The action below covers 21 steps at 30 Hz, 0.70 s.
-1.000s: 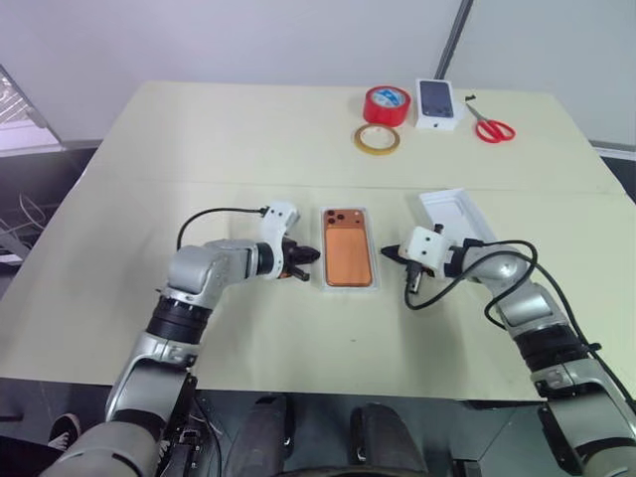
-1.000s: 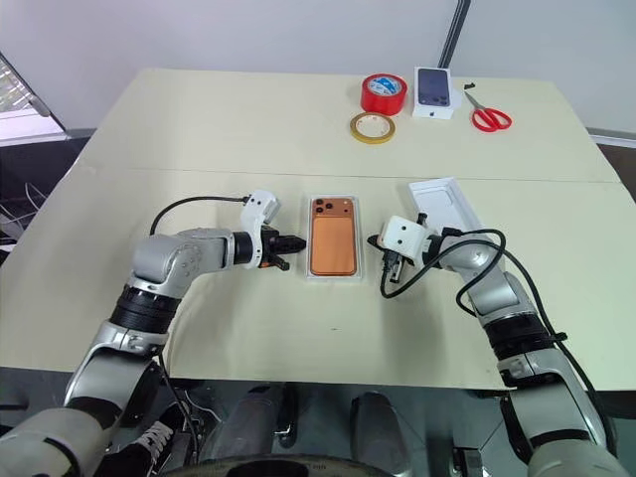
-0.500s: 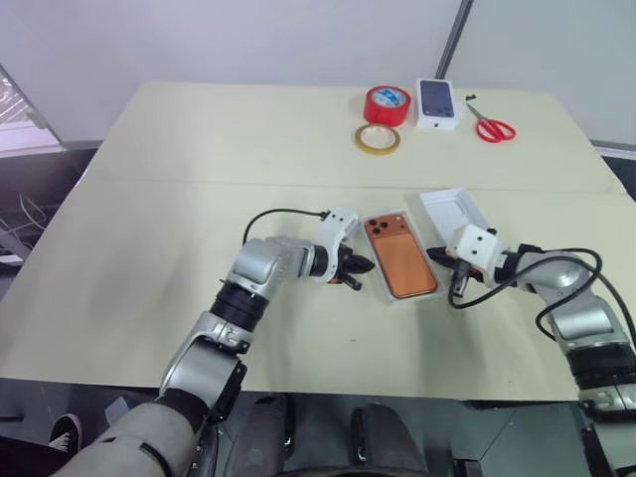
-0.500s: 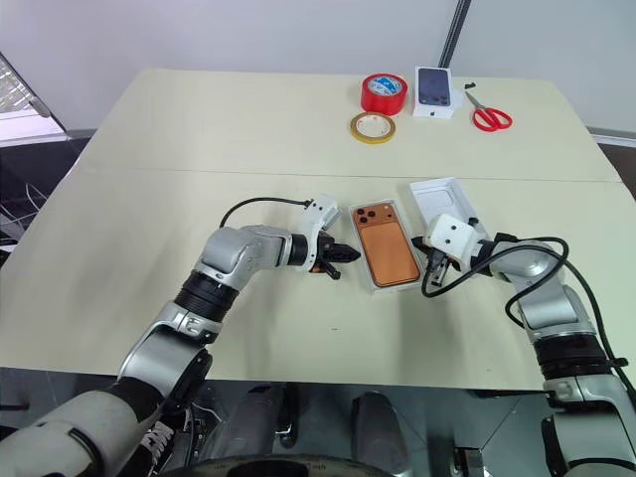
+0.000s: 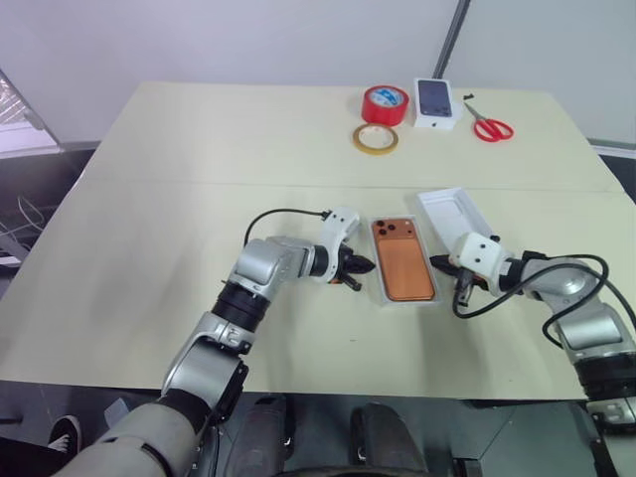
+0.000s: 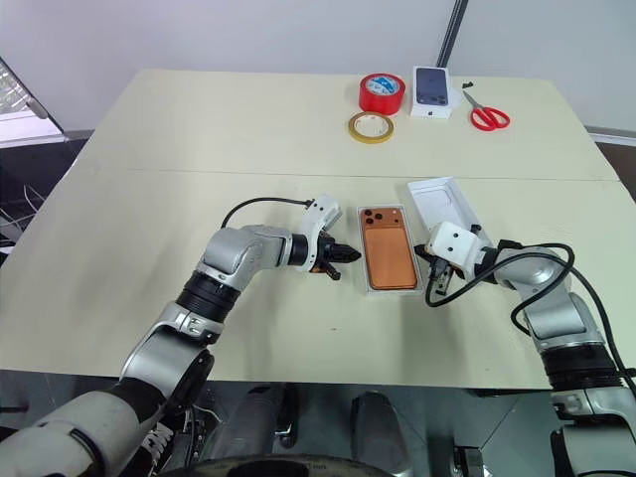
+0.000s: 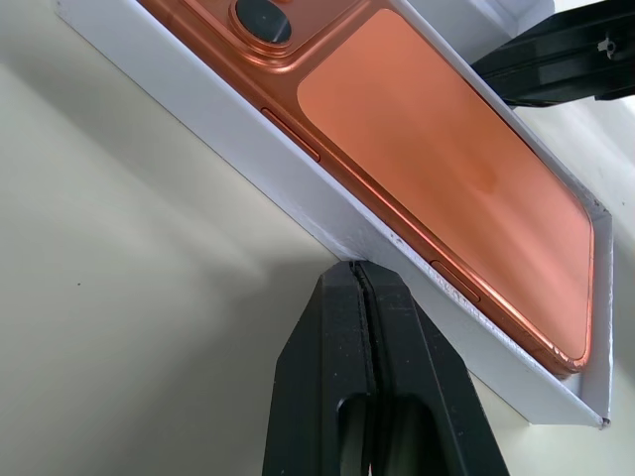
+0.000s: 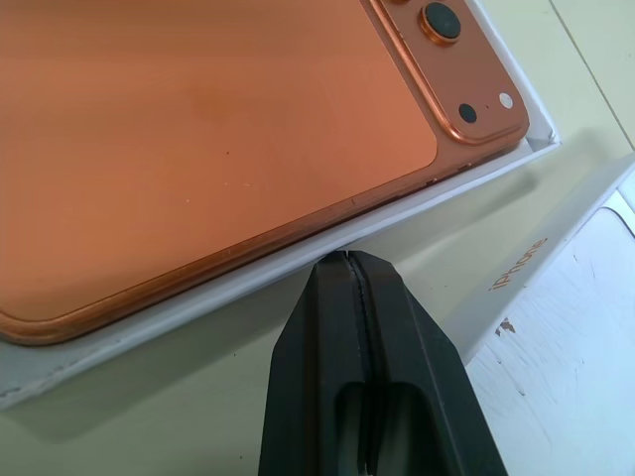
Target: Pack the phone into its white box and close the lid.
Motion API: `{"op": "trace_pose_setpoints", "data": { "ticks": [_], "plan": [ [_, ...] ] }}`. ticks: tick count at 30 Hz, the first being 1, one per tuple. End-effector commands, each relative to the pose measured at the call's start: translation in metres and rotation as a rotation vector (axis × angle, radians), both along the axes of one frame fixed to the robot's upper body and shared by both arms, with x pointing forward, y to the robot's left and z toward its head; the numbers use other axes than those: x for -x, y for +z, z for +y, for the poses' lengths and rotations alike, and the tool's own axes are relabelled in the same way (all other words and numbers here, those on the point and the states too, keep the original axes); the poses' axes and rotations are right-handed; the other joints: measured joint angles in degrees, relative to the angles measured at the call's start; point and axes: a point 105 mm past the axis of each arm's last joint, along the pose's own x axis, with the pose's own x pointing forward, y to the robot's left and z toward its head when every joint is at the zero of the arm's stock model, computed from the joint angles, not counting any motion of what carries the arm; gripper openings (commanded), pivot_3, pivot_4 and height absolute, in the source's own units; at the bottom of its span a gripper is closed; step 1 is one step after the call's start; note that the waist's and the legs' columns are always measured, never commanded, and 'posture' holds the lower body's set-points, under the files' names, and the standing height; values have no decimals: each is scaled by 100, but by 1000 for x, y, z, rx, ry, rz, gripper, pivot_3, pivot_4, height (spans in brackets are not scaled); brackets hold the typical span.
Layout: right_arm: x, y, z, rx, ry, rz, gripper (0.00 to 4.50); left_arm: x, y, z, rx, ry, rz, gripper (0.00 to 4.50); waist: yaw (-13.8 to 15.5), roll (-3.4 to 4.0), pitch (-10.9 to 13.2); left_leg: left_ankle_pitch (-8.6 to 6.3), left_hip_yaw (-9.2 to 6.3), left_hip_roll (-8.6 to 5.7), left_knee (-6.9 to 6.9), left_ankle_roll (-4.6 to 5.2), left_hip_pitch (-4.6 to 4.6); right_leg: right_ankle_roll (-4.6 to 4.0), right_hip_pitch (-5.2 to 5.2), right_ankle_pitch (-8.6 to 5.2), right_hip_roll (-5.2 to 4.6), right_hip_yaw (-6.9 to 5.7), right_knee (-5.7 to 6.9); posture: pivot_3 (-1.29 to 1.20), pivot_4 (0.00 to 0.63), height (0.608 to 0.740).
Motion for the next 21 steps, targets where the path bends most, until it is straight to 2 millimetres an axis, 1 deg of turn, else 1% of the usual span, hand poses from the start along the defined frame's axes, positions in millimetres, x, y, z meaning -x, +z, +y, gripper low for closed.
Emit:
{"op": "trace_pose_setpoints", "data": {
  "ticks": [1,3,6,9,10,13,14,15,17,19,20,21],
  "plan": [
    [-1,15,11,1,62,-60,0,2,13,-7,38,-29,-55,44,0,0,0,0,0,0,0,0,0,0,0,0,0,0,0,0,150,728],
    [-1,16,9,19,59,-76,0,1,12,-4,28,-20,-63,44,0,0,0,0,0,0,0,0,0,0,0,0,0,0,0,0,150,728],
    [4,20,2,19,52,-70,0,0,15,2,46,-11,-79,44,-1,0,0,1,0,0,0,-1,0,0,-1,0,0,0,0,0,150,728],
    [9,26,-15,76,26,-81,0,-7,25,17,65,33,-126,44,6,3,2,1,0,1,0,-1,-1,0,-1,0,0,0,0,0,150,728],
    [10,31,-18,68,17,-85,0,-10,28,22,71,49,-147,44,5,3,2,1,0,1,0,-1,-1,0,-1,0,0,0,0,0,150,728],
    [12,55,-18,-18,-6,-112,0,-15,43,39,109,92,-191,44,-7,5,3,1,0,1,1,-1,-1,0,0,0,-1,1,1,0,150,728],
    [13,59,-17,-39,-10,-111,0,-15,44,42,111,99,-200,44,-6,5,2,1,0,3,0,-1,0,0,-1,0,-1,1,1,0,150,728],
    [13,67,-15,-120,-26,-90,254,-14,49,47,138,93,-197,280,-2,5,2,0,-1,4,0,-1,0,0,-1,0,0,1,1,0,150,728],
    [8,79,-14,-165,-54,-113,886,-8,61,58,151,45,-286,888,-16,5,2,0,-1,5,-1,-1,0,0,1,0,0,1,0,0,150,728],
    [2,82,-17,-164,-104,-121,1838,-5,66,68,169,17,-359,1835,-9,6,2,1,0,5,-2,-3,1,-1,0,0,-1,3,-1,0,150,728],
    [0,81,-18,-164,-123,-117,2383,-3,68,71,186,6,-385,2428,-7,8,1,2,-1,6,-2,-4,1,-1,0,0,-1,2,0,0,150,728],
    [-1,80,-18,-163,-134,-114,2853,-2,69,72,198,-4,-403,2878,5,8,1,1,-1,6,-3,-4,1,-2,-1,0,-3,2,-1,0,150,728]
  ]
}}
